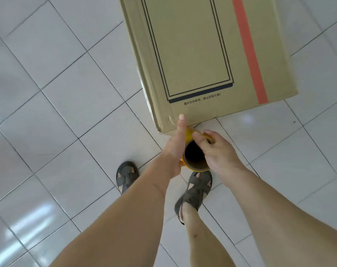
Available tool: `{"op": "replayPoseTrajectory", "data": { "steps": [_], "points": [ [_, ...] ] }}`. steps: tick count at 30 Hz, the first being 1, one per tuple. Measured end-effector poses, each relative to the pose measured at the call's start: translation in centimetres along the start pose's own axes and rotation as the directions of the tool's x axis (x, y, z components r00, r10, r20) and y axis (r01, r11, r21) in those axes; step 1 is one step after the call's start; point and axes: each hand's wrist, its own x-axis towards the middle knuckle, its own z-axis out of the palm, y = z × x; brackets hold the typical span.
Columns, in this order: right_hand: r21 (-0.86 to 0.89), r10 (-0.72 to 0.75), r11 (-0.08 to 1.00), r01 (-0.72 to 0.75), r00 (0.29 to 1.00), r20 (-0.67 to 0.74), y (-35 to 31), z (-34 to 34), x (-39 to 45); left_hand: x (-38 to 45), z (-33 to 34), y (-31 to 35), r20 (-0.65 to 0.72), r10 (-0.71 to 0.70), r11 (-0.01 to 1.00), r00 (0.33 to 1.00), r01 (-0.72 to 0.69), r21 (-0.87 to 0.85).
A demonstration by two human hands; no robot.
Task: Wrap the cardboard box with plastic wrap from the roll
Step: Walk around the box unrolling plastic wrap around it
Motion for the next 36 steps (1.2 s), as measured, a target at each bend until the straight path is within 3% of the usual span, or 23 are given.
{"op": "replayPoseTrajectory", "data": {
  "steps": [3,6,8,14,19,26,28,31,34,36],
  "points": [
    [0.152,0.019,0.988,-0.021,1.0,0.02,0.6,-0.9,0.4,0.7,0.9,0.7,-0.016,0.008,1.0,1.0,-0.008,-0.009],
    [0.254,0.073,0.962,-0.096,0.992,0.101,1.0,-1.5,0.3,1.4,2.0,0.5,-0.133,0.035,0.999,0.991,-0.038,-0.024],
    [0.288,0.095,0.95,-0.121,0.99,0.104,0.9,-1.9,0.4,0.8,2.6,0.8,-0.121,0.013,0.998,0.993,-0.02,-0.059],
    [0.128,0.059,0.99,-0.059,0.998,0.002,0.1,-3.3,1.0,1.1,2.9,1.0,-0.009,-0.094,0.995,0.996,0.094,-0.014],
    [0.253,0.203,0.944,-0.209,0.978,0.05,-0.2,-3.5,1.4,2.1,3.7,1.8,-0.06,-0.001,1.0,0.998,0.003,0.029],
    [0.149,0.137,0.98,-0.132,0.99,-0.024,0.1,-6.0,1.5,2.2,4.8,1.2,0.041,-0.112,0.993,0.993,0.113,-0.025],
    [0.149,0.13,0.981,-0.123,0.991,-0.032,0.3,-6.6,1.8,2.3,6.4,1.1,-0.008,-0.075,0.997,0.997,0.075,0.011],
    [0.203,0.178,0.962,-0.183,0.983,0.042,0.3,-7.6,2.2,2.0,8.1,1.8,-0.108,0.024,0.998,0.994,-0.018,0.055],
    [0.223,0.151,0.959,-0.177,0.98,0.128,0.5,-9.0,2.4,2.0,8.7,1.8,-0.074,-0.012,1.0,0.997,0.011,-0.002],
    [0.168,0.088,0.981,-0.102,0.992,0.089,0.6,-9.9,2.4,1.7,9.3,1.6,-0.02,-0.047,0.999,0.999,0.047,-0.016]
  ]
}}
